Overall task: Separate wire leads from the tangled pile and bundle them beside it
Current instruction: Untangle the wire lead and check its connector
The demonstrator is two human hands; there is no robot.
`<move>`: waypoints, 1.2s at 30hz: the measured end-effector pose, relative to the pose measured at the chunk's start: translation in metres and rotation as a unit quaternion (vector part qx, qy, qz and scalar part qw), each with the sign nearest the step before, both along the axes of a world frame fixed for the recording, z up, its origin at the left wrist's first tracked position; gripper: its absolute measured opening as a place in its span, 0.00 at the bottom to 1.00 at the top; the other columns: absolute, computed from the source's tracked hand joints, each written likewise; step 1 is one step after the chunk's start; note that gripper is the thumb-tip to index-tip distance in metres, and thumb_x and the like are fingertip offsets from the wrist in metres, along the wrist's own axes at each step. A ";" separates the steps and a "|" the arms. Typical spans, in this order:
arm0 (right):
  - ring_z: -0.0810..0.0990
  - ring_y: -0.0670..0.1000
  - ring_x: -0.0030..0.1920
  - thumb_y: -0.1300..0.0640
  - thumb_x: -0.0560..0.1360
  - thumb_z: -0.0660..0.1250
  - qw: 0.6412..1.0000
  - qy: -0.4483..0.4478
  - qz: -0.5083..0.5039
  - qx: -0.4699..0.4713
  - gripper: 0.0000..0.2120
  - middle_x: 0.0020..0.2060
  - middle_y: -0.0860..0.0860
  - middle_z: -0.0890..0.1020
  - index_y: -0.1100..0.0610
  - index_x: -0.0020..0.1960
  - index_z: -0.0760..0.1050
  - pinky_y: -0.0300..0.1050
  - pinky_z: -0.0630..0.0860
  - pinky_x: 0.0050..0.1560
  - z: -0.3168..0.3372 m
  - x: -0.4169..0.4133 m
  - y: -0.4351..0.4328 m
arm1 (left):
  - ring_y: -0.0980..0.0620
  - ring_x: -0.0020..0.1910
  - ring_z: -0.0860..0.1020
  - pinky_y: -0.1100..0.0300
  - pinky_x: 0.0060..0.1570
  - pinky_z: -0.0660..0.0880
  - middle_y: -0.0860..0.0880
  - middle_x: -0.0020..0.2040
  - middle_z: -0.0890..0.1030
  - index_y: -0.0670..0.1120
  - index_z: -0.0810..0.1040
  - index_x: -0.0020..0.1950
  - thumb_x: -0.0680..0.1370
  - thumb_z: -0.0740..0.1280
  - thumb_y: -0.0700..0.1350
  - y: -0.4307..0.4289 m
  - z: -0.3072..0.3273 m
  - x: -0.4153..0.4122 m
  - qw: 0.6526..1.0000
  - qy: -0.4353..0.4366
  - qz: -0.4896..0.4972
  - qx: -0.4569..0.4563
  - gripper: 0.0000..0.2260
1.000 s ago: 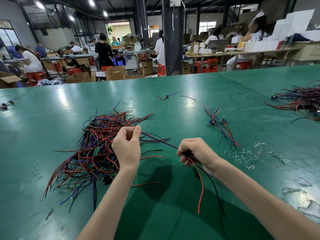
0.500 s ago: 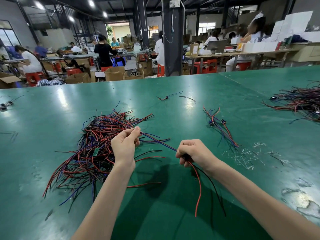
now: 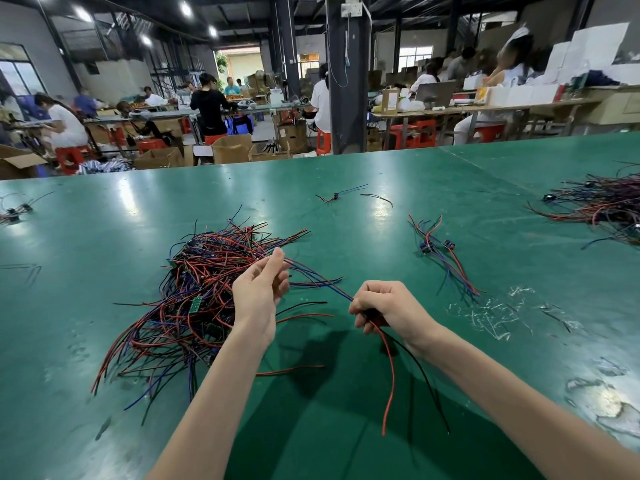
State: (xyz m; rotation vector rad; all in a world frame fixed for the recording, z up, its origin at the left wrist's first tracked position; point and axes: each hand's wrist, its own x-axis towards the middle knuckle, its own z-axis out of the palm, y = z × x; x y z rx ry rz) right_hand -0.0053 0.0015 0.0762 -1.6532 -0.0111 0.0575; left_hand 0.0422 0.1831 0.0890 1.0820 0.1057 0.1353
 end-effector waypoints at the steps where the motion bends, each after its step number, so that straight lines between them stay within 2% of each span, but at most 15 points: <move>1: 0.74 0.48 0.23 0.69 0.72 0.63 1.000 -0.005 -0.002 0.008 0.13 0.24 0.55 0.78 0.59 0.30 0.76 0.35 0.71 0.26 0.000 0.000 0.000 | 0.58 0.30 0.75 0.69 0.31 0.75 0.51 0.34 0.81 0.42 0.79 0.45 0.74 0.70 0.45 -0.002 0.001 -0.002 1.000 0.004 -0.025 -0.016 0.07; 3: 0.75 0.48 0.24 0.68 0.72 0.63 1.000 -0.013 -0.009 0.020 0.13 0.25 0.55 0.79 0.59 0.31 0.76 0.35 0.72 0.27 0.001 0.000 0.002 | 0.58 0.32 0.76 0.69 0.33 0.75 0.51 0.37 0.81 0.42 0.78 0.46 0.72 0.70 0.48 -0.010 0.000 -0.006 0.997 0.013 -0.082 -0.012 0.10; 7: 0.74 0.48 0.22 0.68 0.73 0.62 0.999 -0.023 -0.029 0.025 0.12 0.24 0.54 0.79 0.60 0.32 0.75 0.35 0.70 0.26 0.003 -0.001 0.003 | 0.57 0.34 0.74 0.69 0.35 0.73 0.50 0.39 0.82 0.42 0.81 0.46 0.69 0.70 0.46 -0.033 -0.011 -0.020 0.975 -0.012 -0.197 0.100 0.10; 10: 0.73 0.47 0.22 0.69 0.73 0.62 0.999 -0.027 -0.031 0.030 0.11 0.23 0.54 0.78 0.61 0.33 0.74 0.35 0.70 0.25 0.004 -0.003 0.004 | 0.57 0.32 0.73 0.70 0.34 0.71 0.49 0.34 0.81 0.43 0.83 0.44 0.73 0.69 0.41 -0.041 -0.022 -0.025 0.962 -0.038 -0.219 0.157 0.04; 12: 0.73 0.47 0.21 0.69 0.73 0.62 0.999 -0.024 -0.028 0.033 0.12 0.23 0.54 0.78 0.61 0.33 0.73 0.34 0.70 0.25 0.004 -0.003 0.005 | 0.59 0.29 0.72 0.71 0.32 0.70 0.50 0.32 0.81 0.43 0.83 0.43 0.74 0.69 0.41 -0.041 -0.024 -0.025 0.961 -0.049 -0.216 0.164 0.04; 16: 0.74 0.49 0.23 0.68 0.74 0.62 0.999 -0.017 -0.019 0.036 0.12 0.24 0.54 0.78 0.60 0.33 0.74 0.36 0.72 0.28 0.005 -0.004 0.005 | 0.58 0.28 0.71 0.69 0.32 0.71 0.48 0.32 0.82 0.45 0.85 0.36 0.66 0.73 0.46 -0.039 -0.023 -0.024 0.967 -0.054 -0.195 0.157 0.05; 19: 0.74 0.48 0.23 0.67 0.74 0.62 0.999 -0.025 -0.021 0.042 0.12 0.24 0.54 0.78 0.59 0.32 0.75 0.36 0.71 0.27 0.007 -0.005 0.006 | 0.57 0.29 0.72 0.68 0.33 0.71 0.47 0.33 0.82 0.44 0.85 0.36 0.65 0.74 0.46 -0.039 -0.022 -0.024 0.972 -0.052 -0.178 0.142 0.06; 23: 0.74 0.48 0.23 0.67 0.73 0.64 0.998 -0.046 -0.034 0.028 0.11 0.25 0.55 0.78 0.60 0.33 0.75 0.35 0.71 0.27 0.006 -0.006 0.008 | 0.57 0.26 0.71 0.67 0.31 0.71 0.50 0.30 0.80 0.44 0.84 0.33 0.68 0.73 0.43 -0.038 -0.017 -0.021 0.986 -0.034 -0.129 0.099 0.04; 25: 0.74 0.48 0.24 0.67 0.72 0.65 0.998 -0.048 -0.030 0.016 0.10 0.25 0.55 0.79 0.60 0.33 0.76 0.36 0.71 0.28 0.005 -0.006 0.008 | 0.58 0.25 0.70 0.68 0.30 0.71 0.51 0.29 0.79 0.44 0.82 0.32 0.71 0.72 0.39 -0.032 -0.014 -0.015 0.994 -0.028 -0.084 0.071 0.07; 29: 0.75 0.49 0.26 0.66 0.71 0.65 0.998 -0.053 -0.015 -0.005 0.11 0.27 0.55 0.80 0.57 0.32 0.76 0.40 0.72 0.31 0.003 -0.006 0.009 | 0.58 0.25 0.71 0.69 0.29 0.71 0.52 0.28 0.79 0.43 0.80 0.36 0.73 0.71 0.37 -0.013 -0.007 -0.006 0.999 -0.029 -0.003 0.037 0.06; 36: 0.76 0.50 0.28 0.64 0.70 0.66 0.998 -0.062 0.006 -0.027 0.11 0.27 0.54 0.80 0.55 0.31 0.76 0.45 0.73 0.35 0.004 -0.010 0.010 | 0.62 0.25 0.72 0.67 0.31 0.72 0.56 0.26 0.78 0.45 0.80 0.37 0.74 0.71 0.38 0.007 -0.004 0.005 0.994 -0.031 0.096 0.048 0.06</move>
